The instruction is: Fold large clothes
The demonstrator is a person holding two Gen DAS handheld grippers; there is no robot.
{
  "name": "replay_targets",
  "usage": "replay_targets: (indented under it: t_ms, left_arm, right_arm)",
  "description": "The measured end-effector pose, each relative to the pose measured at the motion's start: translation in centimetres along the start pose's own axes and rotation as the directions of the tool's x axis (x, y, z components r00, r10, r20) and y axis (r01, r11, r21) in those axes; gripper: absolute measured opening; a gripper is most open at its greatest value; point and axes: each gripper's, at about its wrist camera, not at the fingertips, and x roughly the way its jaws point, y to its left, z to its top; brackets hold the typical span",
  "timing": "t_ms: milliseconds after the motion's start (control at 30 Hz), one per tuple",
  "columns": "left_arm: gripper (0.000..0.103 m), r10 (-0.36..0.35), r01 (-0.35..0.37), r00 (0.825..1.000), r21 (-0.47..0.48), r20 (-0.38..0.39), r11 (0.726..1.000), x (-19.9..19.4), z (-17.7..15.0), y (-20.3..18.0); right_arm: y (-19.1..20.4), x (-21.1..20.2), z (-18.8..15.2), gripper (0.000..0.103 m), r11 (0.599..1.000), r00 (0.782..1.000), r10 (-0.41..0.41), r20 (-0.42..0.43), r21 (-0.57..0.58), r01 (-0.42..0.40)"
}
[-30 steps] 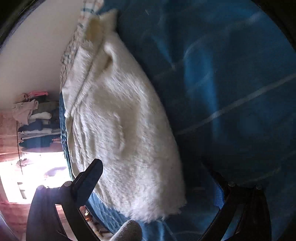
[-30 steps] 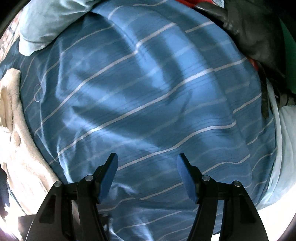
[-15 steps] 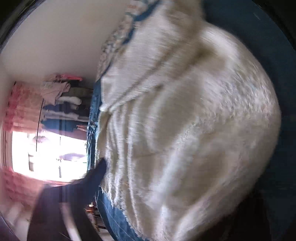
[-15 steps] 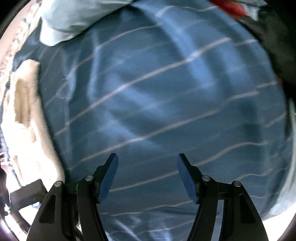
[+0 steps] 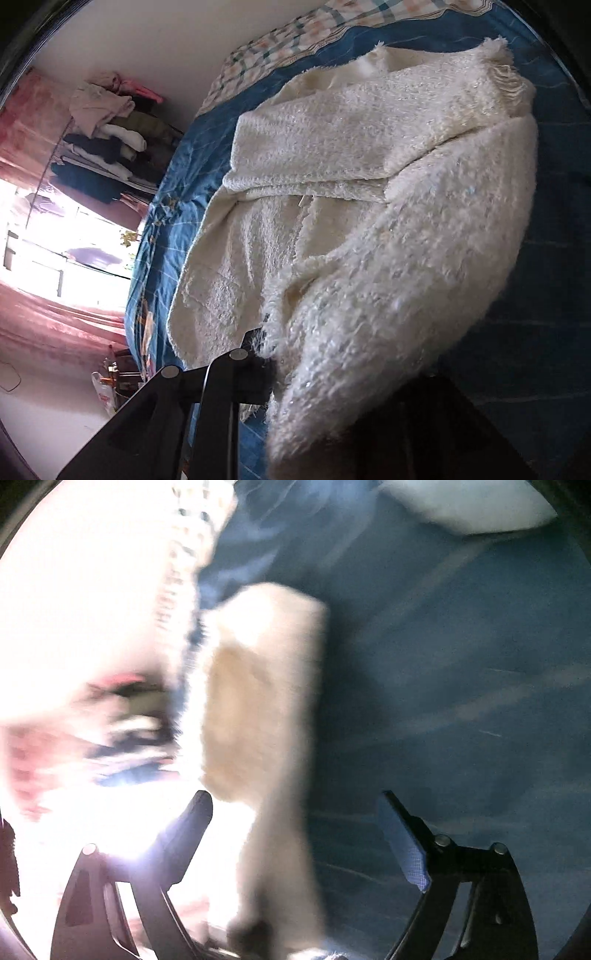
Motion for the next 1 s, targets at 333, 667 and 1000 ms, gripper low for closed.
replay_targets:
  t_ms: [333, 667, 1000]
  left_arm:
    - [0.019, -0.121, 0.12, 0.992, -0.028, -0.028, 0.992, 1.5, 0.5, 2.6]
    - [0.019, -0.277, 0.275, 0.961, -0.098, -0.007, 0.956, 2.0, 1.6, 11.1]
    - [0.024, -0.404, 0.377, 0.913, -0.258, -0.058, 0.89, 10.7, 2.2, 22.6]
  right_arm:
    - [1.7, 10.4, 2.5, 0.049, 0.988, 0.997, -0.056, -0.053, 0.143, 0.063]
    - [13.9, 13.1, -0.1, 0.026, 0.981, 0.981, -0.193, 0.02, -0.031, 0.194]
    - [29.3, 25.1, -3.4, 0.026, 0.869, 0.898, -0.44, -0.008, -0.256, 0.423]
